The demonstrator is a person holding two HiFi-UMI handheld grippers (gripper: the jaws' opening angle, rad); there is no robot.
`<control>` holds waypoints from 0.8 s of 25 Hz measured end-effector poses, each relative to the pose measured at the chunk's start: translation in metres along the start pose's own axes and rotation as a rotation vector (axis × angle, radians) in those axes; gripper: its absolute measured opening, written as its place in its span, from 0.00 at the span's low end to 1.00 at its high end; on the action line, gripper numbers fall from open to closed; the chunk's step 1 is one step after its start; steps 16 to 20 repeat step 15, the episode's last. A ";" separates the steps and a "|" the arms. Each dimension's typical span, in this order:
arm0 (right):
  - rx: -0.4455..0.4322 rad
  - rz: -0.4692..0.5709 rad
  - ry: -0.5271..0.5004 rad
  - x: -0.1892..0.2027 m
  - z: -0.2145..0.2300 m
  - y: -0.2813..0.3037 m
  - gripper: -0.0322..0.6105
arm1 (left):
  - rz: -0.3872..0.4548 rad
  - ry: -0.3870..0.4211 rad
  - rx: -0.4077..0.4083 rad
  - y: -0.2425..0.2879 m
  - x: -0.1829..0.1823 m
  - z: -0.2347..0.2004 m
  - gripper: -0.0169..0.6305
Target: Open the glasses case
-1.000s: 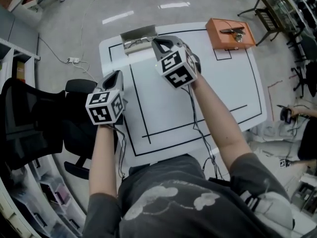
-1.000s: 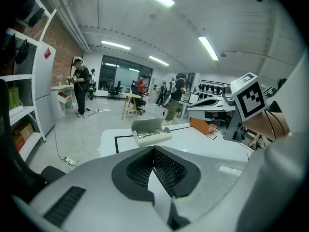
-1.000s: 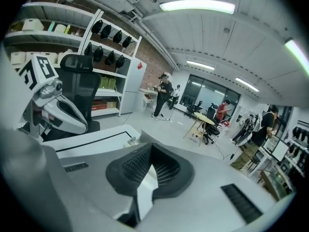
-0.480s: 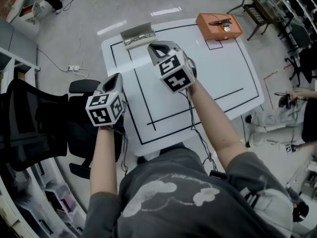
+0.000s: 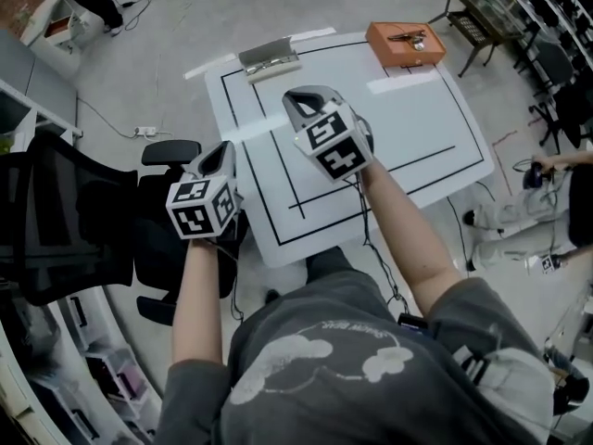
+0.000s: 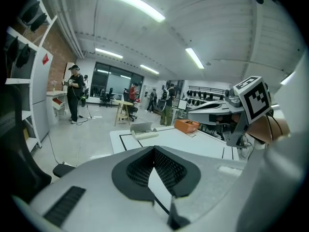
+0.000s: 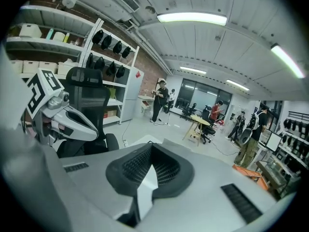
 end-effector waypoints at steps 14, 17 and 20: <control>0.079 0.022 0.045 -0.007 -0.110 -0.083 0.05 | 0.044 0.004 0.048 -0.122 0.044 0.000 0.03; 0.083 0.021 0.051 -0.007 -0.118 -0.089 0.05 | 0.046 0.005 0.051 -0.131 0.047 0.000 0.03; 0.083 0.021 0.051 -0.007 -0.118 -0.089 0.05 | 0.046 0.005 0.051 -0.131 0.047 0.000 0.03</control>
Point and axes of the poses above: the fingertips, and each gripper's own axes: y forward along the fingers, z to its right, x out of its underside, the point moved 9 cm from there along -y, backward along the fingers
